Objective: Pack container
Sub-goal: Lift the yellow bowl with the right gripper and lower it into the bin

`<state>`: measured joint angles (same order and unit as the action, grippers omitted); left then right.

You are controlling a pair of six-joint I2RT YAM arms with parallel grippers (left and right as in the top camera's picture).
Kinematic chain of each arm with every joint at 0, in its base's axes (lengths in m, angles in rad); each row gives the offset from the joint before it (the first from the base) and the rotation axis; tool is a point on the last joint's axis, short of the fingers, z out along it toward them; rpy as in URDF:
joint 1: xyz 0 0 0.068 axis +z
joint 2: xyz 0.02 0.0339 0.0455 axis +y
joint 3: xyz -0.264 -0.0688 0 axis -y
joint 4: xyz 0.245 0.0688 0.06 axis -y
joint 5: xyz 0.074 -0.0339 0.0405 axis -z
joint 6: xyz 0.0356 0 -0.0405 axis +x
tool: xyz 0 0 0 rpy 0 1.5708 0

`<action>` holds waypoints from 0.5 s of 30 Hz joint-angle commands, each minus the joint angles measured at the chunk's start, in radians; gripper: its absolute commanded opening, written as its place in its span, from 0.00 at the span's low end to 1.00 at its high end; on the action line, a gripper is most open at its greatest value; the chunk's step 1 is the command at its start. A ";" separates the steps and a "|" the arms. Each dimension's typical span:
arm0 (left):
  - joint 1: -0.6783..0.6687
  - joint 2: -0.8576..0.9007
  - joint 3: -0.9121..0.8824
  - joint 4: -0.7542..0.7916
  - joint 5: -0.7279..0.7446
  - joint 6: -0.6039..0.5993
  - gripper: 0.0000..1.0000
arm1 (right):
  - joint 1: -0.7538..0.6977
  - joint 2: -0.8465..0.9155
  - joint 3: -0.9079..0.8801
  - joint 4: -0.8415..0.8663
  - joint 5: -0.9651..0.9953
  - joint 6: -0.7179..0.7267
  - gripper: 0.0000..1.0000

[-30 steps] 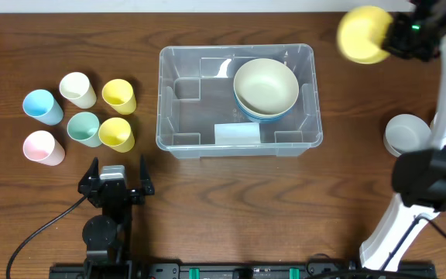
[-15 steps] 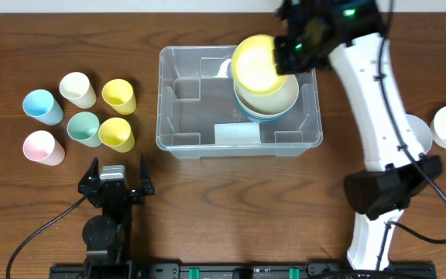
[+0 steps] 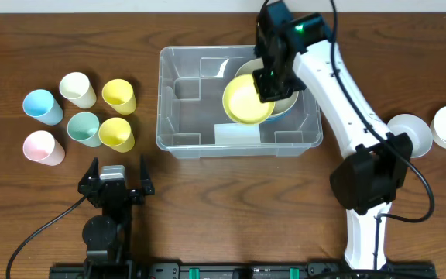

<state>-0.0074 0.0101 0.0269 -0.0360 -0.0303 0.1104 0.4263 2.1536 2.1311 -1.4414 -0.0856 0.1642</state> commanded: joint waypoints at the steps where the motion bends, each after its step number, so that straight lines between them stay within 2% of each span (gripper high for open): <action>1: 0.004 -0.005 -0.023 -0.032 -0.023 0.017 0.98 | 0.030 0.014 -0.057 0.024 0.007 -0.005 0.01; 15: 0.005 -0.005 -0.023 -0.032 -0.023 0.017 0.98 | 0.065 0.014 -0.232 0.124 0.007 -0.005 0.01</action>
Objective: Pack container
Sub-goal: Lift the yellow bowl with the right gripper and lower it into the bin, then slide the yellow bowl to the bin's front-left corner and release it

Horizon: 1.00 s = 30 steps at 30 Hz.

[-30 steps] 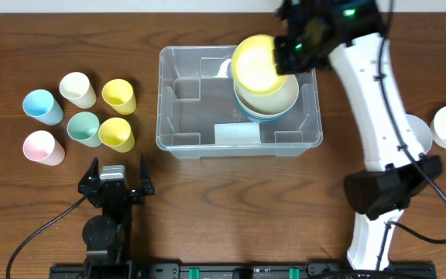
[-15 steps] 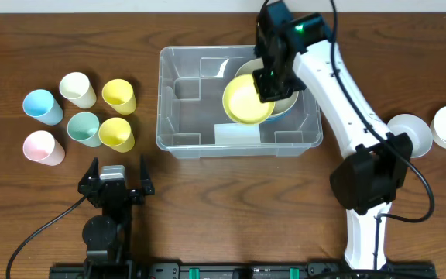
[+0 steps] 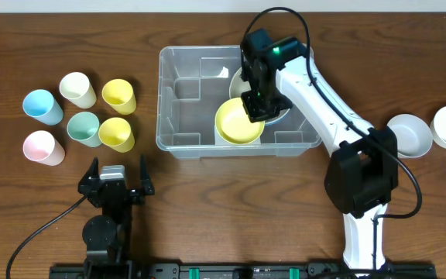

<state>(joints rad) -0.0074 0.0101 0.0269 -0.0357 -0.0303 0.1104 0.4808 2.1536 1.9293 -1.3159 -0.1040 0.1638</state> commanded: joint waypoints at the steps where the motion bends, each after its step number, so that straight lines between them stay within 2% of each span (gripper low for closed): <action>1: 0.005 -0.005 -0.023 -0.033 -0.023 0.017 0.98 | 0.010 0.014 -0.030 -0.001 0.026 -0.004 0.01; 14: 0.004 -0.005 -0.023 -0.033 -0.023 0.017 0.98 | 0.010 0.012 -0.006 0.012 0.024 -0.024 0.01; 30: 0.005 -0.005 -0.023 -0.033 -0.023 0.017 0.98 | 0.011 0.012 0.185 -0.063 0.016 -0.039 0.01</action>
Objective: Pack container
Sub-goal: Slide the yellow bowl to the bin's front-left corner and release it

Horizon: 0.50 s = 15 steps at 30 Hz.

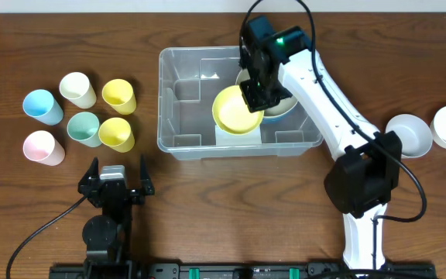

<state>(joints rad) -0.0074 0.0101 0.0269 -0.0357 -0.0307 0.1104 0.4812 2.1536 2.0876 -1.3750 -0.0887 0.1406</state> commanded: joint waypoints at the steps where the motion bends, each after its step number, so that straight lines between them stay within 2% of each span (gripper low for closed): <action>1: 0.005 -0.005 -0.023 -0.033 -0.022 0.017 0.98 | 0.012 0.012 0.027 -0.004 -0.010 -0.020 0.01; 15: 0.004 -0.005 -0.023 -0.033 -0.023 0.017 0.98 | 0.132 0.016 0.026 0.062 -0.051 -0.026 0.01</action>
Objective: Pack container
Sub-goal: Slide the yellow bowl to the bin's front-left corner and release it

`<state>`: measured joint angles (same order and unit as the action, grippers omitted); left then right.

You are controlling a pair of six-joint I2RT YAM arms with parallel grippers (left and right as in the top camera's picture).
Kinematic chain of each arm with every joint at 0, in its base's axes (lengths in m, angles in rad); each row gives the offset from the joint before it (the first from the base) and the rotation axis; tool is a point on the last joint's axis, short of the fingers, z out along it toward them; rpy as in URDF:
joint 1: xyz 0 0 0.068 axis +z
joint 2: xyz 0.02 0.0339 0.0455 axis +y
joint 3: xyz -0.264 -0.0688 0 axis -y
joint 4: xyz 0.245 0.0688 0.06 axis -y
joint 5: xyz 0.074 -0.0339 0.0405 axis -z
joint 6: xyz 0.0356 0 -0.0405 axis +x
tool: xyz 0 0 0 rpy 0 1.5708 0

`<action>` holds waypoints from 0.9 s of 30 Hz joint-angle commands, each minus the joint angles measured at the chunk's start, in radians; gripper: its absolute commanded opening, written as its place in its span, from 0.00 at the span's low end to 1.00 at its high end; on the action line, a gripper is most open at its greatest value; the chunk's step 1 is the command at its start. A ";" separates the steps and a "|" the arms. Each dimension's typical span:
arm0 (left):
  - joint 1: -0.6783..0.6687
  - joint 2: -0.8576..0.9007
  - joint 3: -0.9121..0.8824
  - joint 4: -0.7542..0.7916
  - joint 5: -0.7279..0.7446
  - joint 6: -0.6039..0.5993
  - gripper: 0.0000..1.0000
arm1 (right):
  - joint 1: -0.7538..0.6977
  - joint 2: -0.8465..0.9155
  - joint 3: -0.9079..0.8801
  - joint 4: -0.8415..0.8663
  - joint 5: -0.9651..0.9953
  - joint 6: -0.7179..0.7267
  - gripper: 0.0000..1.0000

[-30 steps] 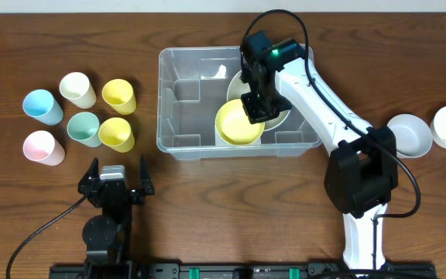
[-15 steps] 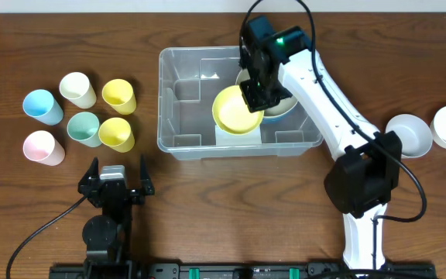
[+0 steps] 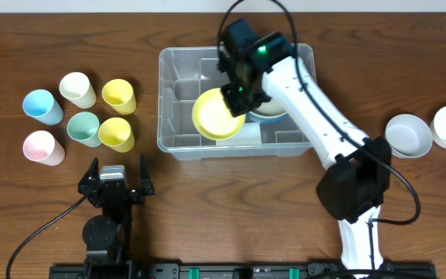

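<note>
A clear plastic container stands mid-table. Over its middle my right gripper is shut on the rim of a yellow bowl, which hangs tilted inside the container's walls. Just right of that bowl, more bowls sit in the container, mostly under the arm. Two white bowls lie on the table at far right. Several cups in pastel colours stand at left. My left gripper rests open near the front edge, nothing between its fingers.
The right arm's base stands in front of the container's right corner. The container has low inner dividers on its left side. A cable trails from the left arm toward the front left.
My right gripper has moved left across the container with the yellow bowl, from the centre-right to the middle. The left arm has not moved.
My right gripper held the yellow bowl over the bowls at the container's right side. It then stood lower and further left with the bowl, stayed near there, and now holds it over the container's middle. The cups and white bowls kept their places.
</note>
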<state>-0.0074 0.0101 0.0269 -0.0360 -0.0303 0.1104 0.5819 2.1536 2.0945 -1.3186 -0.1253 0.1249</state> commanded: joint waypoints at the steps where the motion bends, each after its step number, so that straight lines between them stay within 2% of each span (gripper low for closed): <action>1: 0.005 -0.005 -0.023 -0.032 -0.023 0.017 0.98 | 0.041 0.018 0.019 0.007 -0.006 -0.010 0.01; 27: 0.005 -0.005 -0.023 -0.032 -0.023 0.017 0.98 | 0.067 0.153 0.018 0.068 0.005 -0.010 0.01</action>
<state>-0.0074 0.0101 0.0269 -0.0360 -0.0307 0.1104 0.6418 2.2719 2.0949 -1.2572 -0.1188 0.1246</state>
